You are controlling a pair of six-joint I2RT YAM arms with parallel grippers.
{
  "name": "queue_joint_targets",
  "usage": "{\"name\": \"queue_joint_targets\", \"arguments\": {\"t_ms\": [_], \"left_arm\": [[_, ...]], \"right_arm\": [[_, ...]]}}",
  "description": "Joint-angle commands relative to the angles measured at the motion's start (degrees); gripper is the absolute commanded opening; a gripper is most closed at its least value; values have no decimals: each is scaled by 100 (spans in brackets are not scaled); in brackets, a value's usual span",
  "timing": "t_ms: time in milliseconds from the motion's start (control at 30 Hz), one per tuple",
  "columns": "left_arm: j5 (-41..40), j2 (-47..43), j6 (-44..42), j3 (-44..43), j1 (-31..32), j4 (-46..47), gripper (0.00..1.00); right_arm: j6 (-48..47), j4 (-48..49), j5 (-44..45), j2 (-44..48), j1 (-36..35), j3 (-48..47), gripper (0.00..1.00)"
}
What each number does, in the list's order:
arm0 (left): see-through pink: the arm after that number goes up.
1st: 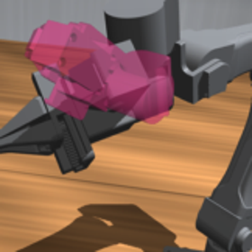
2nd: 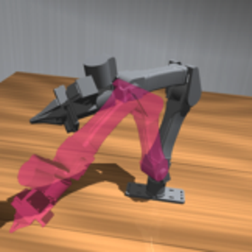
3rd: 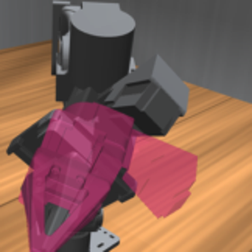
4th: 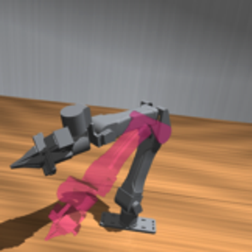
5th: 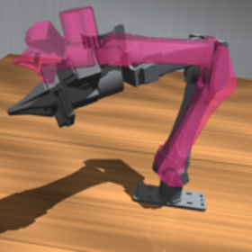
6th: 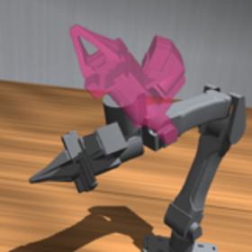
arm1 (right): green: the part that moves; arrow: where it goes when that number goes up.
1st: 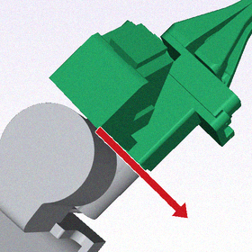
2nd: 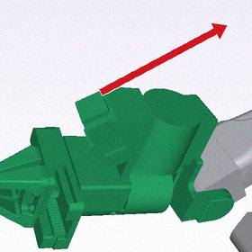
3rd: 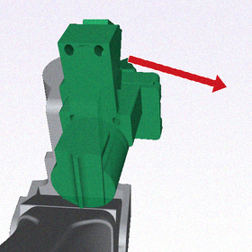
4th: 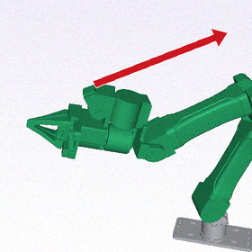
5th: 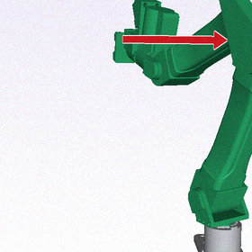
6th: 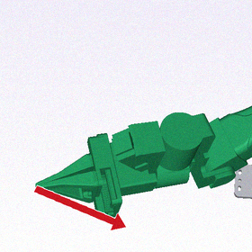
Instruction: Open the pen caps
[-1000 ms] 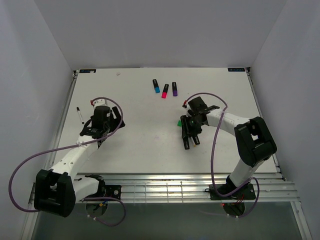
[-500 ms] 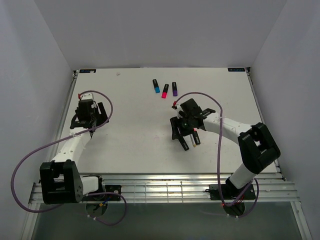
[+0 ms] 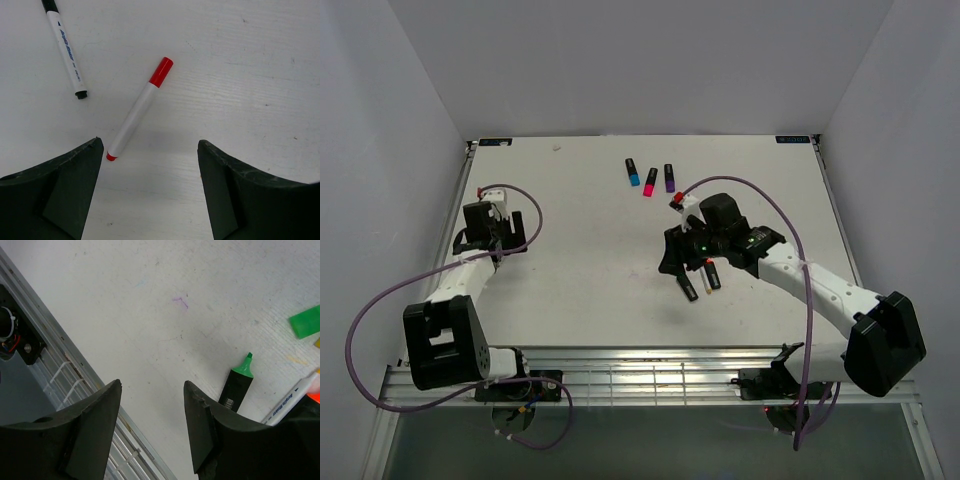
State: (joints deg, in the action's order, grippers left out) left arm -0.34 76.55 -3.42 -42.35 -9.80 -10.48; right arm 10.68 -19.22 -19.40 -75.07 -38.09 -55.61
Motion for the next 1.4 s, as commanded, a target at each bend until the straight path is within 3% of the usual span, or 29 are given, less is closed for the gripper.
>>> {"name": "queue_joint_targets", "arguments": {"t_ms": [0, 733, 933, 1033, 1133, 1167, 1267, 1367], "left_arm": [[271, 70, -396, 86, -118, 275, 86], [895, 1177, -519, 95, -391, 741, 77], [1203, 1309, -511, 121, -400, 617, 69], [1072, 1458, -580, 130, -391, 521, 58], [948, 1547, -546, 192, -391, 565, 41], [983, 1564, -528, 166, -391, 539, 31], [1158, 1626, -458, 130, -400, 512, 21], [1325, 1617, -405, 34, -391, 337, 0]], "right_arm": [[-66, 182, -214, 141, 3, 165, 59], [-22, 534, -187, 634, 3, 727, 59], [-13, 534, -117, 695, 3, 710, 59], [13, 499, -108, 748, 3, 675, 59], [75, 481, -108, 879, 3, 666, 59], [92, 472, -91, 915, 3, 675, 59], [154, 446, 24, 1082, 3, 701, 59], [198, 350, 103, 1117, 3, 692, 59]]}}
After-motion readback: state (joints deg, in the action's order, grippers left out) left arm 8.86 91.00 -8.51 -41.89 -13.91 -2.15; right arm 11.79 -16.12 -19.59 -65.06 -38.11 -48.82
